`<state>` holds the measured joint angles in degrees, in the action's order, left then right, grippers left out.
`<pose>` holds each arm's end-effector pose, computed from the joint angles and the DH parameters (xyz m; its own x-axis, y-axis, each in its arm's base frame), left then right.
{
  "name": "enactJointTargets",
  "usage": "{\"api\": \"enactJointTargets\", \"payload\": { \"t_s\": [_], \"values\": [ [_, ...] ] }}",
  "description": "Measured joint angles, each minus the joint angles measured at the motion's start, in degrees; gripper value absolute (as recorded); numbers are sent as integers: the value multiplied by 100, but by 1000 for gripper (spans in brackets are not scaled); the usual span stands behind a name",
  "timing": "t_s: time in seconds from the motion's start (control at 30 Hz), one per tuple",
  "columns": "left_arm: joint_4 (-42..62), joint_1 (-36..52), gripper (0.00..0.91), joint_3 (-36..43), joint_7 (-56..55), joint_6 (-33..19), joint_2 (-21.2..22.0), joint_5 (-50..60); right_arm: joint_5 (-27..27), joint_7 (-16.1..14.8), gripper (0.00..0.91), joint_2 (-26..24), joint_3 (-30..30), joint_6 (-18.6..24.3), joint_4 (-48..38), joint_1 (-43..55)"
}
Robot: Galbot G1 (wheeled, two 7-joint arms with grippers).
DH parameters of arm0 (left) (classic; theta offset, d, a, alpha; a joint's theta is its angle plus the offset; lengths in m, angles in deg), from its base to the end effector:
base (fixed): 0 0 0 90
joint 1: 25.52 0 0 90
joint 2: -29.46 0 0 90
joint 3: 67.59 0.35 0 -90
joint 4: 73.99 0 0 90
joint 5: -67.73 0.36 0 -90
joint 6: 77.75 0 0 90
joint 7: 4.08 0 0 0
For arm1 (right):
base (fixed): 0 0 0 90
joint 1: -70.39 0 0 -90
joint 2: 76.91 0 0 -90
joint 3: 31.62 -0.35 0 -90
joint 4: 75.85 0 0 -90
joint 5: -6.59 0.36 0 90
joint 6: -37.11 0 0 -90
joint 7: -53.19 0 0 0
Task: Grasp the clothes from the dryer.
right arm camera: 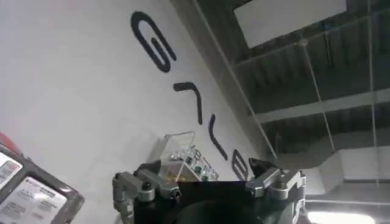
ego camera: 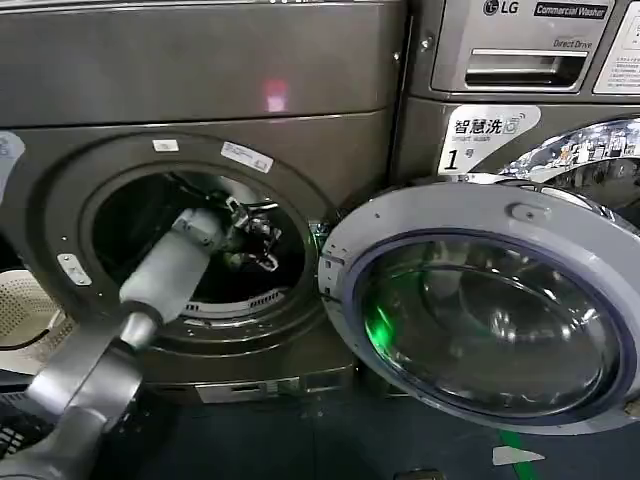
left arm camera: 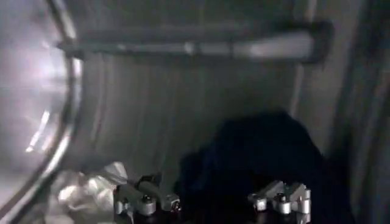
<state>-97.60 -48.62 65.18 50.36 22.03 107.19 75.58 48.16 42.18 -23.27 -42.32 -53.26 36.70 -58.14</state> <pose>0.6717 0.0488 -0.1715 -0.4658 0.4643 0.7533 0.8670 0.4097 0.2837 -0.0340 -0.3887 0.0564 -0.5556 0.4124 -0.7220 0.7868 0.5415 -0.2962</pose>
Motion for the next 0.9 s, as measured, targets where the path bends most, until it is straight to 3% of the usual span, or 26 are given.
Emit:
{"api": "enactJointTargets", "payload": {
  "t_s": [0.43,0.9],
  "values": [
    [496,301,907,986,633,-159,260,1329,-97,-23,907,52,67,22,-2,57],
    [960,218,907,1359,560,-311,581,1663,-133,-33,907,106,50,46,-14,87]
  ]
}}
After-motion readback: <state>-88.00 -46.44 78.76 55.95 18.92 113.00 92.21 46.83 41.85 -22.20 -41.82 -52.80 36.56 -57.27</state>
